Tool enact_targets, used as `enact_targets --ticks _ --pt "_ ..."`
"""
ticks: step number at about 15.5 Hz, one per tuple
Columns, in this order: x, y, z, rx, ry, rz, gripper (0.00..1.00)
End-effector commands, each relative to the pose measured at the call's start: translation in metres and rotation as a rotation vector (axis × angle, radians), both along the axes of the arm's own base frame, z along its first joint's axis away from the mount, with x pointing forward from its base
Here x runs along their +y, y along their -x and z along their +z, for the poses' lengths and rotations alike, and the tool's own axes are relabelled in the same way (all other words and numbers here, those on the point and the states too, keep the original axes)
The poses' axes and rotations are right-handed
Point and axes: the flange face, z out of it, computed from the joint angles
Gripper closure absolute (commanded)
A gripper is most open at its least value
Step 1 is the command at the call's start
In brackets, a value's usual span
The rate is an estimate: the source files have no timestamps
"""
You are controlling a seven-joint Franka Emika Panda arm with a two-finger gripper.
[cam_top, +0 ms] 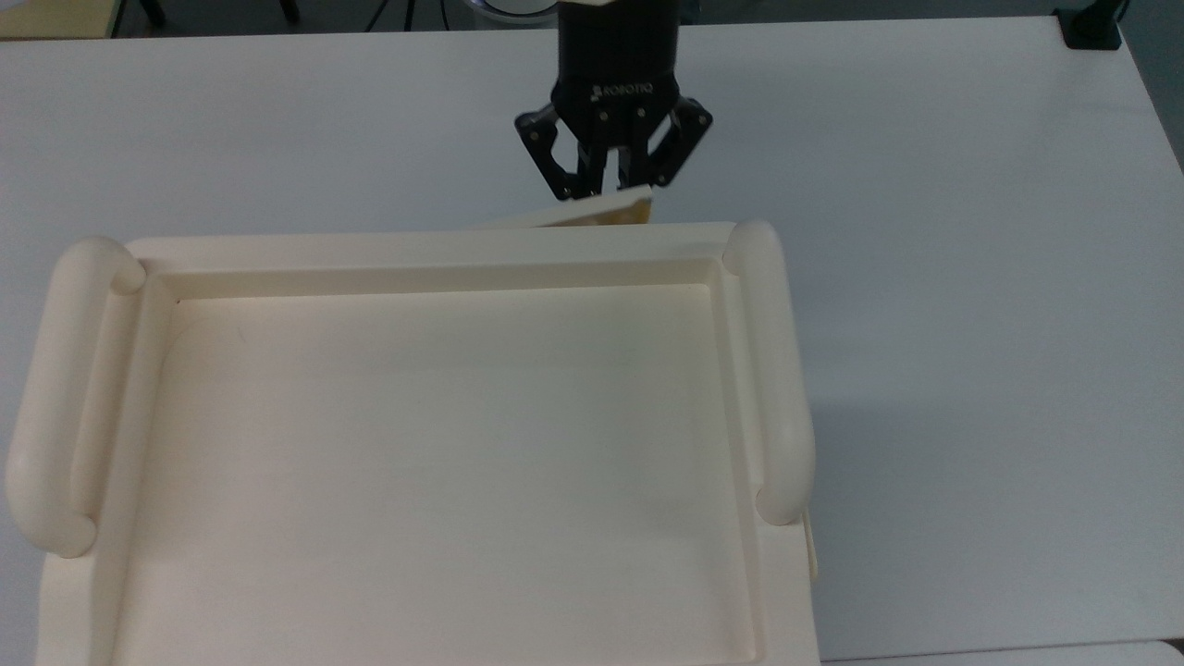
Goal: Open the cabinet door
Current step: 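Pull the door edge outward, swinging the door open on its hinge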
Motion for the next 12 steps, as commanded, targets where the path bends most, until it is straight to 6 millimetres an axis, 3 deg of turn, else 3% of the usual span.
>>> enact_targets --ticks 1,2,3,4,5,8,12 --pt "-0.082 0.043 0.030 0.132 -0.039 0.028 0.94" --pt "-0.094 0.049 0.033 0.160 -0.034 0.030 0.85" --pt "-0.103 0.053 0.033 0.186 -0.028 0.032 0.61" --pt "-0.114 0.055 0.032 0.205 -0.031 0.016 0.23" --pt "-0.122 0.056 0.031 0.216 -0.032 0.004 0.00" --pt "-0.148 0.068 0.031 0.278 -0.037 -0.027 0.00" --pt "-0.184 0.105 0.038 0.439 -0.062 -0.083 0.00"
